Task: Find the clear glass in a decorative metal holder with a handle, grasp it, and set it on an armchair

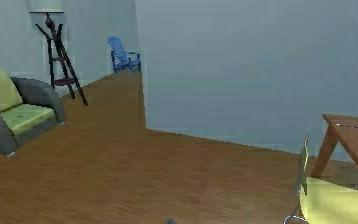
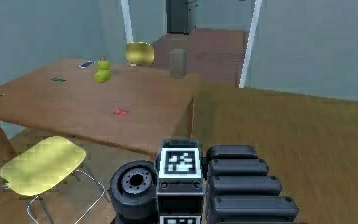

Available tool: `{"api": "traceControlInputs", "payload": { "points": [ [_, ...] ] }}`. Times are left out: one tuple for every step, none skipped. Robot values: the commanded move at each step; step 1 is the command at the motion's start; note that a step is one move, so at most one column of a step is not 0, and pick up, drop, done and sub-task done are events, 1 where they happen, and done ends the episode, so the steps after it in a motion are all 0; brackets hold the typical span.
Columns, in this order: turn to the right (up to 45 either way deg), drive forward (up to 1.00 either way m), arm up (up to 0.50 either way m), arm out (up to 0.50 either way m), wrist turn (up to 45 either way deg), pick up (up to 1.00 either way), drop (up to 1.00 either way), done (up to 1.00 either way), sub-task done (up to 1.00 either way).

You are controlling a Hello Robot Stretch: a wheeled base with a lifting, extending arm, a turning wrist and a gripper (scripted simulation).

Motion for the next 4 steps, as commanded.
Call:
{"api": "traceControlInputs", "payload": {
  "points": [
    [15.0,0.0,0.0,0.0,0.0,0.0,0.0,0.0,0.0],
    [0.0,0.05,0.0,0.0,0.0,0.0,0.0,0.0,0.0],
    [-45.0,0.0,0.0,0.0,0.0,0.0,0.0,0.0,0.0],
    [-39.0,0.0,0.0,0.0,0.0,0.0,0.0,0.0,0.0]
  ]
}}
